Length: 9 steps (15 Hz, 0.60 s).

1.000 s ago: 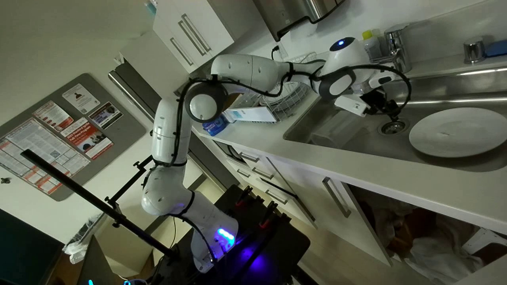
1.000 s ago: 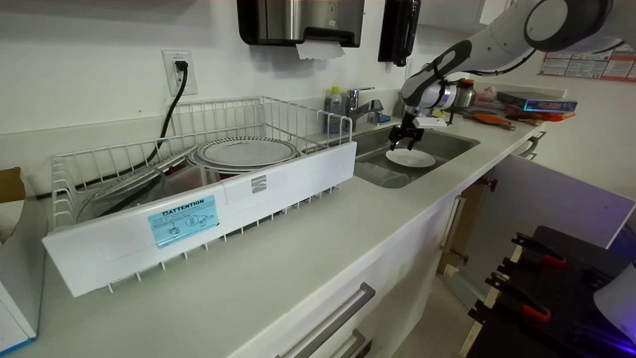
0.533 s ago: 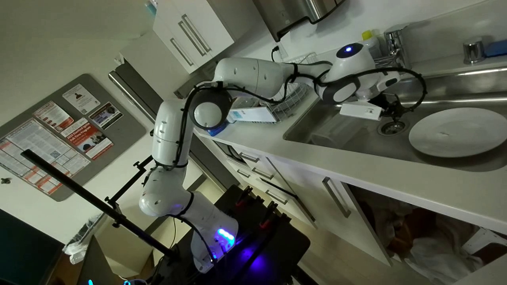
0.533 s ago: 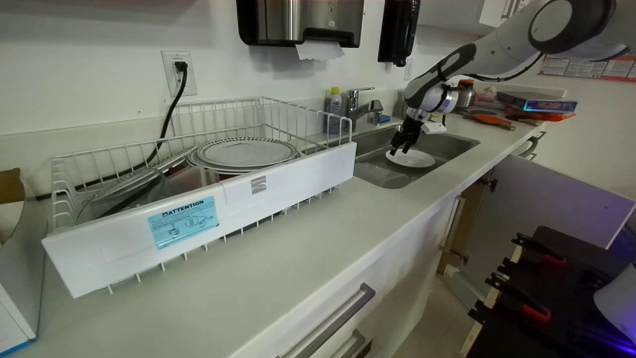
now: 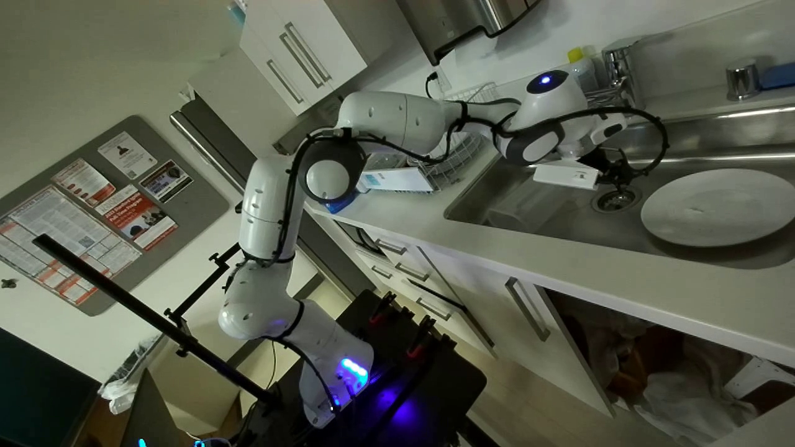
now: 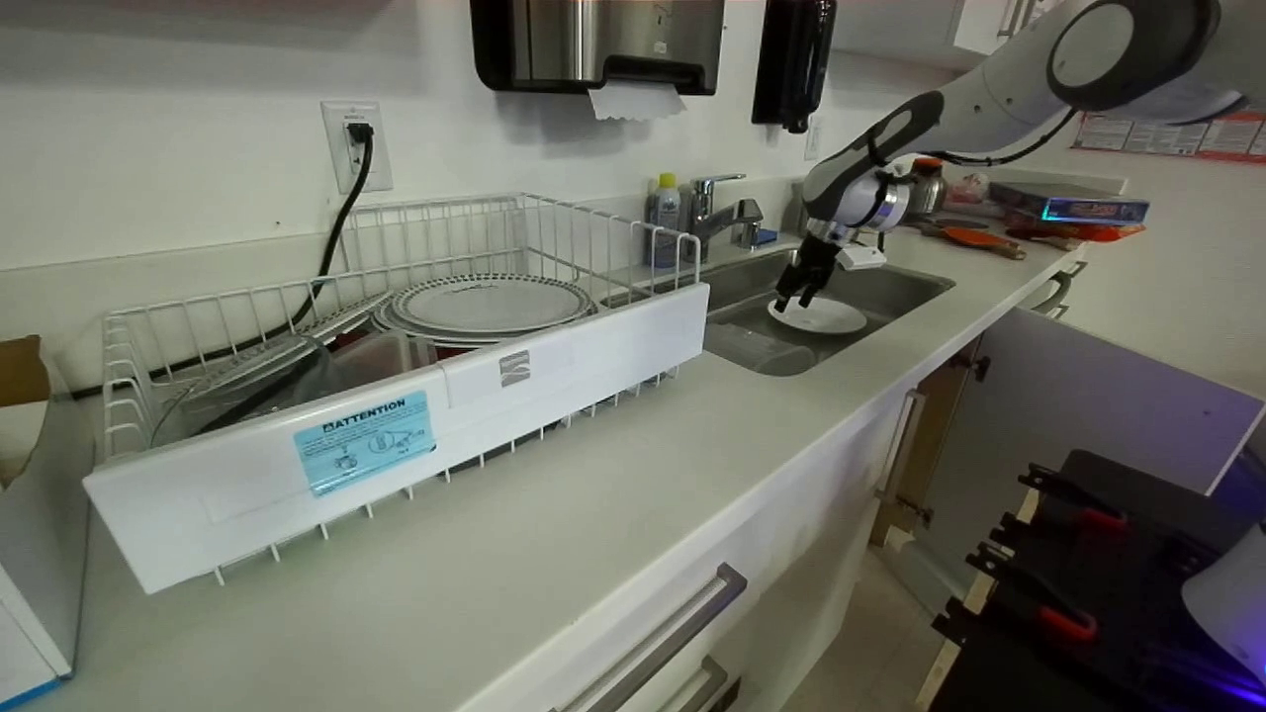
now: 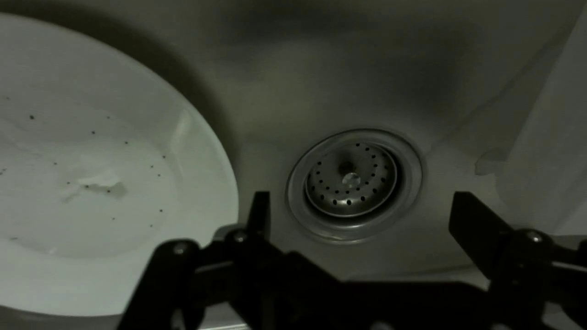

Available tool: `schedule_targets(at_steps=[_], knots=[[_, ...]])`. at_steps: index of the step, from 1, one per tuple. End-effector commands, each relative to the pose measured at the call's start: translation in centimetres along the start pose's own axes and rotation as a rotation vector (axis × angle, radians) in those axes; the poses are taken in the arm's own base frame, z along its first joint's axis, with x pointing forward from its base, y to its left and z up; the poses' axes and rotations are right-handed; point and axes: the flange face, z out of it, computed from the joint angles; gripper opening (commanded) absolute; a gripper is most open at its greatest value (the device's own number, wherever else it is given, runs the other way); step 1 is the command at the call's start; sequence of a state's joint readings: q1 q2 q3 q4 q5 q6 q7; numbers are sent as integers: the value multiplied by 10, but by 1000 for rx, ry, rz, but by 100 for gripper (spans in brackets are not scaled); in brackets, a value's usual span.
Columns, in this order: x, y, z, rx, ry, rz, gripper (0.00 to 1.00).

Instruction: Remove the plug from the sink drain

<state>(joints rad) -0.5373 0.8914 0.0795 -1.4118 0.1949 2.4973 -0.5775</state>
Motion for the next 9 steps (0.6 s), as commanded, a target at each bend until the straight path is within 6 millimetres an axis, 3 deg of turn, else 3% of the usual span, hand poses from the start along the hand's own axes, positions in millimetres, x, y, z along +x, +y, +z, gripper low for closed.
schedule_targets(at_steps=[1, 3, 6, 9], knots=[[13, -13, 10, -58, 26, -45, 81], [17, -20, 19, -81, 31, -79, 69], [22, -23, 39, -101, 35, -109, 76], [23, -23, 56, -104, 28, -127, 71]])
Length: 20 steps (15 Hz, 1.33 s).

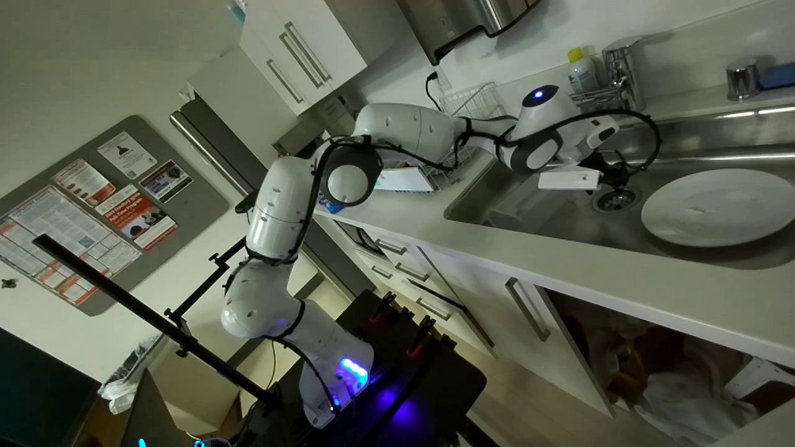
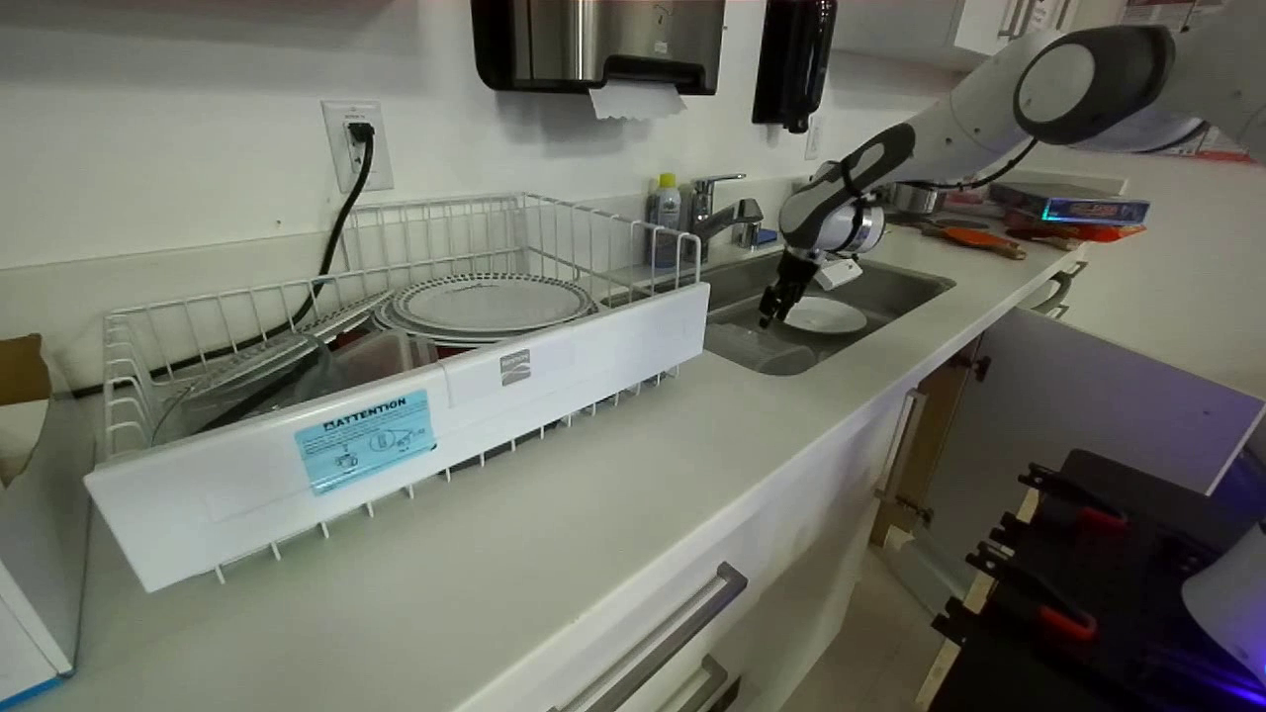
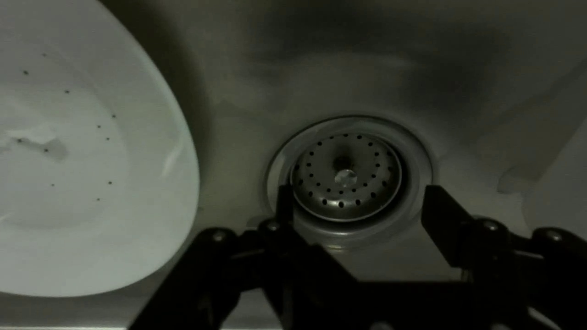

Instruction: Remove the plug from the sink drain

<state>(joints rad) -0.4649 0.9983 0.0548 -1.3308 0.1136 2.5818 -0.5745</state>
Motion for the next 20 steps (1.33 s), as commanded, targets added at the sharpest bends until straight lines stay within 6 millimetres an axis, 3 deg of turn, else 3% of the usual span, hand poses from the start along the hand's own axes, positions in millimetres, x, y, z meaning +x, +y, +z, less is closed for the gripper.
schedule_targets(at_steps=[1, 2, 3, 5, 20], knots=[[8, 4, 18, -31, 11, -18, 69], [8, 4, 22, -32, 13, -22, 63], [9, 5, 25, -33, 14, -24, 63], [10, 6, 30, -35, 18, -30, 49], [17, -2, 61, 25, 20, -30, 51]])
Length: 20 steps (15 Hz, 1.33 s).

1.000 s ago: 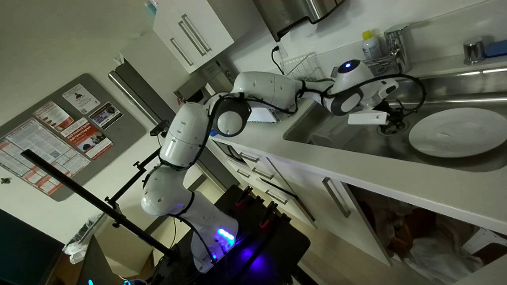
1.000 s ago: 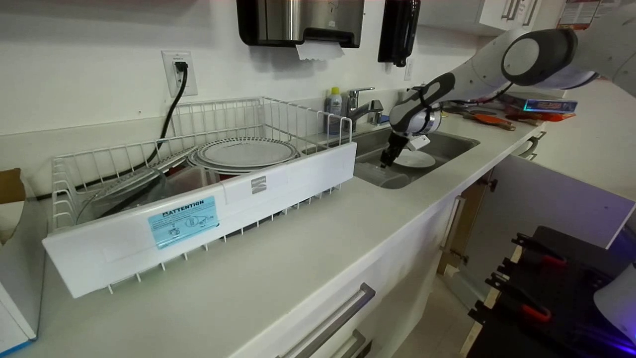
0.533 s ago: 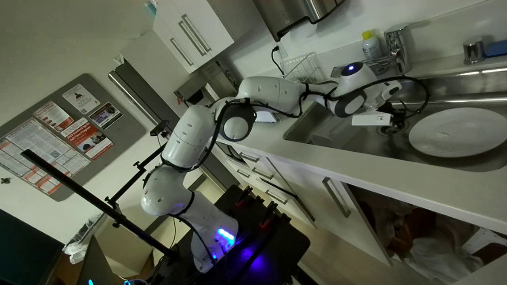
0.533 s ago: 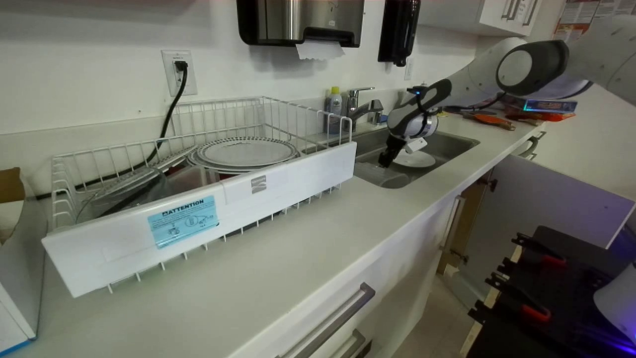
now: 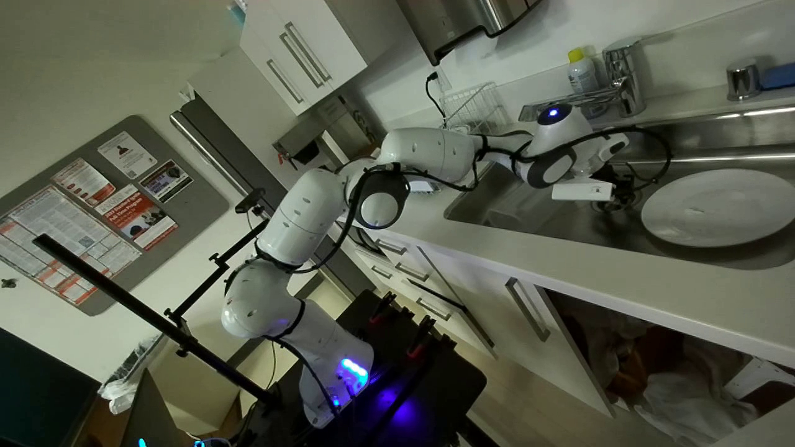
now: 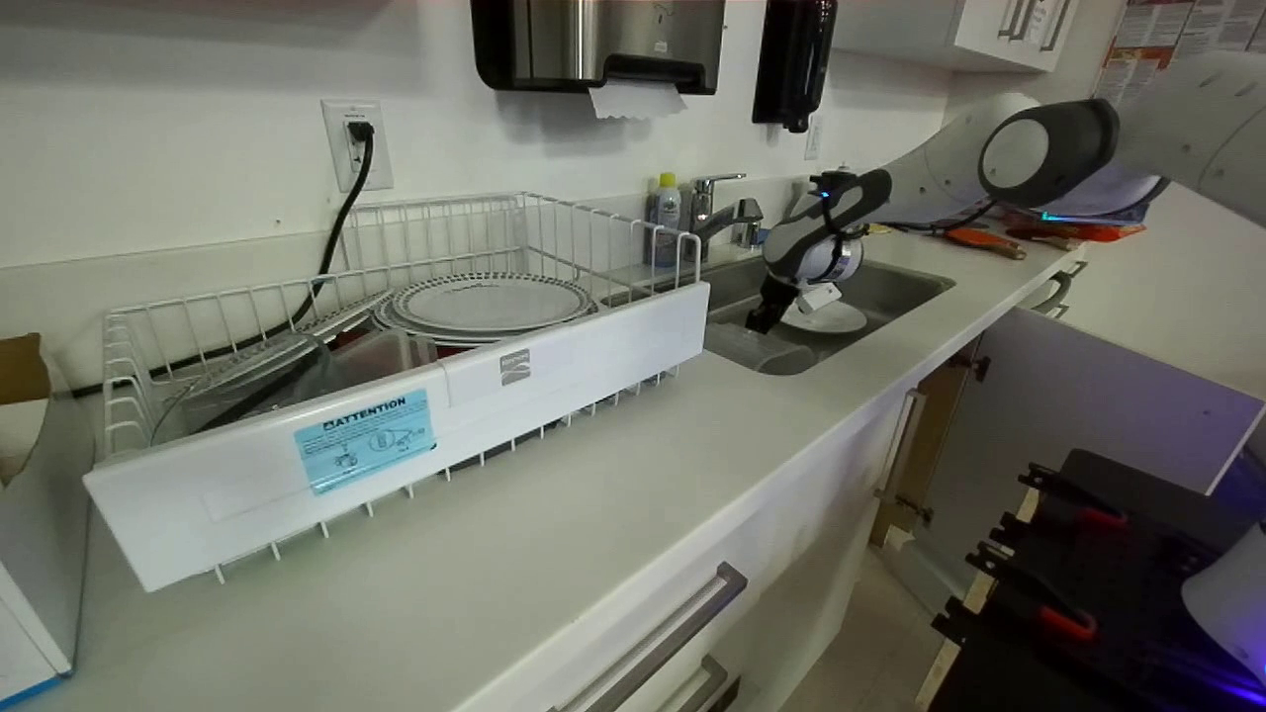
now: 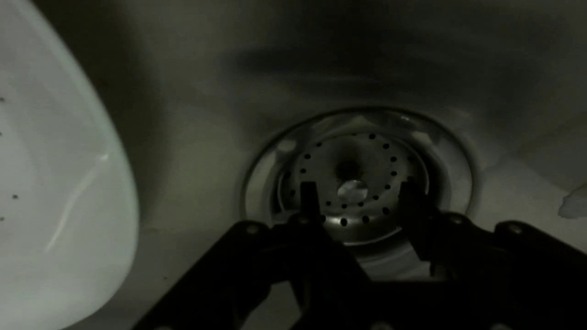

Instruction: Remove the plug from the sink drain

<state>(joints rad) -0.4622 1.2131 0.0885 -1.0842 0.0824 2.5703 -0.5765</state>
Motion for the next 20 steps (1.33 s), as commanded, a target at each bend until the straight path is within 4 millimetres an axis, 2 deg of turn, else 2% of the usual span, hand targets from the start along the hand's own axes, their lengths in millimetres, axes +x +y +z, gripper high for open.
schedule_targets(at_steps=[1, 9, 10, 11, 14, 15, 16, 20], knots=[[6, 3, 2, 17, -7, -4, 51], [4, 6, 11, 26, -28, -2, 49], [3, 6, 12, 28, -33, -2, 43], [3, 6, 13, 28, -34, -1, 24], [2, 7, 16, 32, -39, 3, 2], [2, 7, 15, 32, -38, 3, 0], [2, 6, 14, 33, -39, 3, 5], [4, 6, 5, 28, -27, 3, 5]])
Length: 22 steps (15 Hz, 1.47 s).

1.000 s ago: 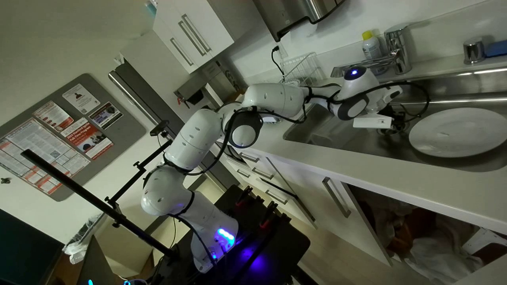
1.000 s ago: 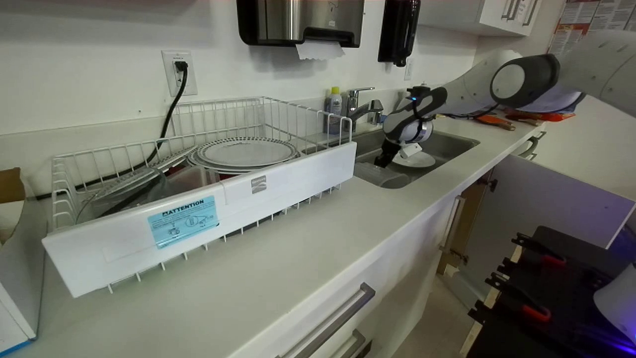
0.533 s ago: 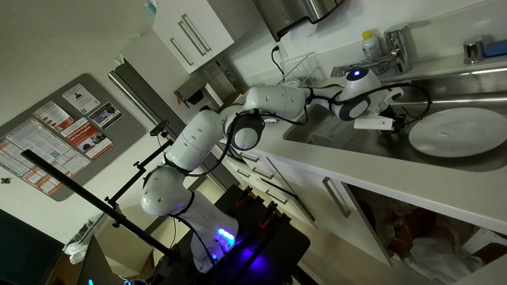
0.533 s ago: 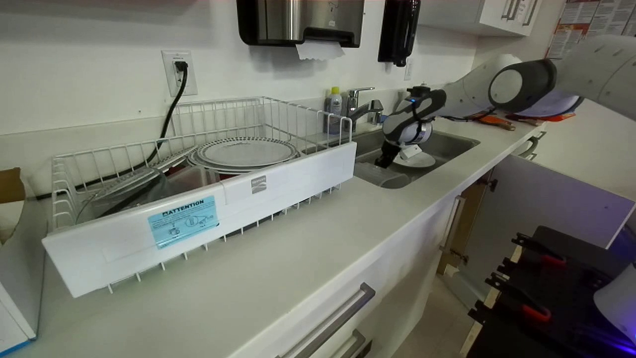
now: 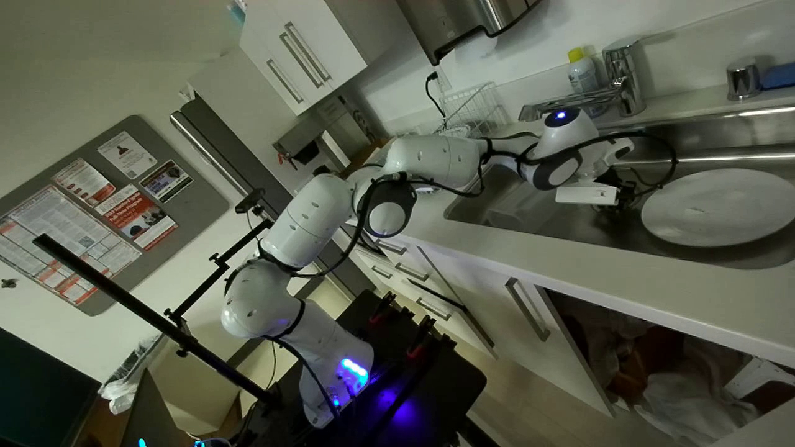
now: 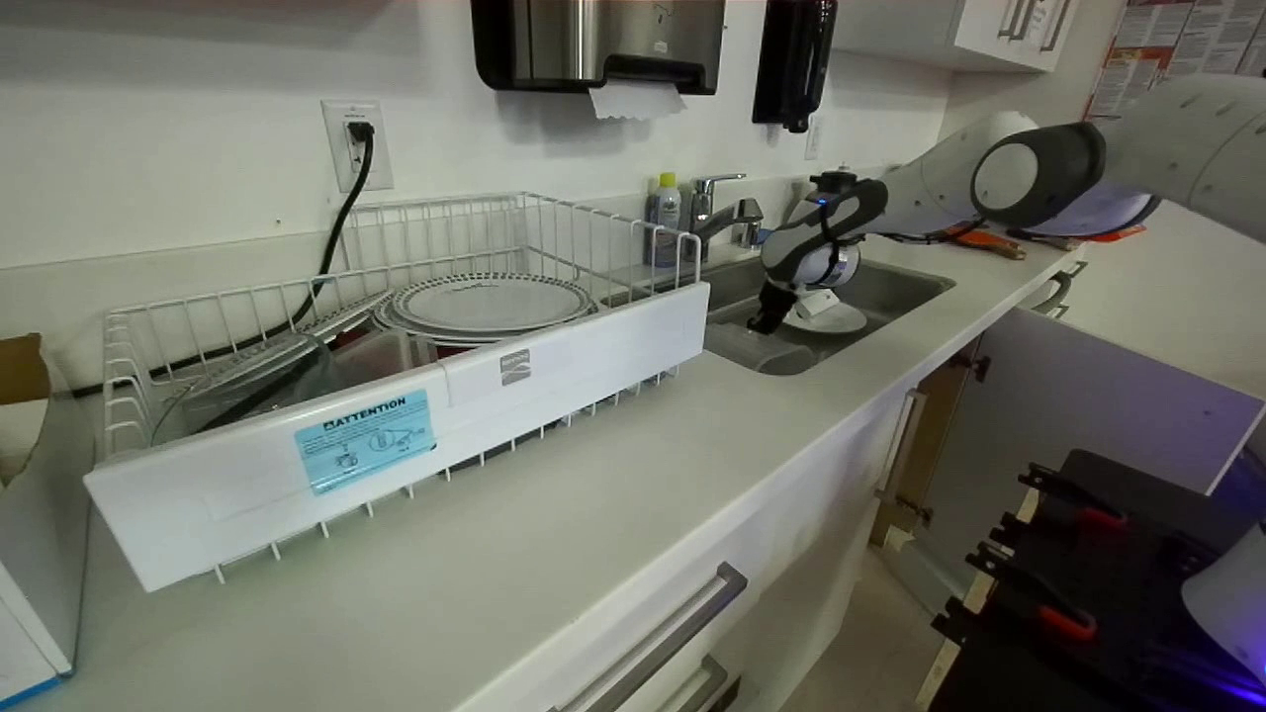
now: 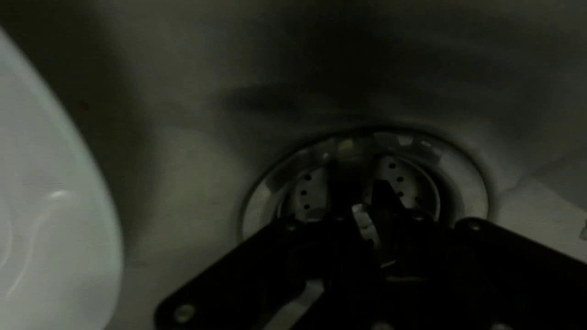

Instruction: Remove the plug from the sink drain

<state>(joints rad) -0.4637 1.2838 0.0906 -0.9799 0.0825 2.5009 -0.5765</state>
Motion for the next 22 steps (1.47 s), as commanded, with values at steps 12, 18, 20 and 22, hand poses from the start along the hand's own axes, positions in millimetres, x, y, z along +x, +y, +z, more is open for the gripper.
schedule_targets(at_steps=[12, 18, 20, 22], knots=[[7, -5, -78, 1, 16, -19, 5], [-24, -16, -108, 70, -27, -78, 5], [-39, -17, -112, 107, -21, -83, 5], [-56, -17, -115, 153, -21, -83, 5]])
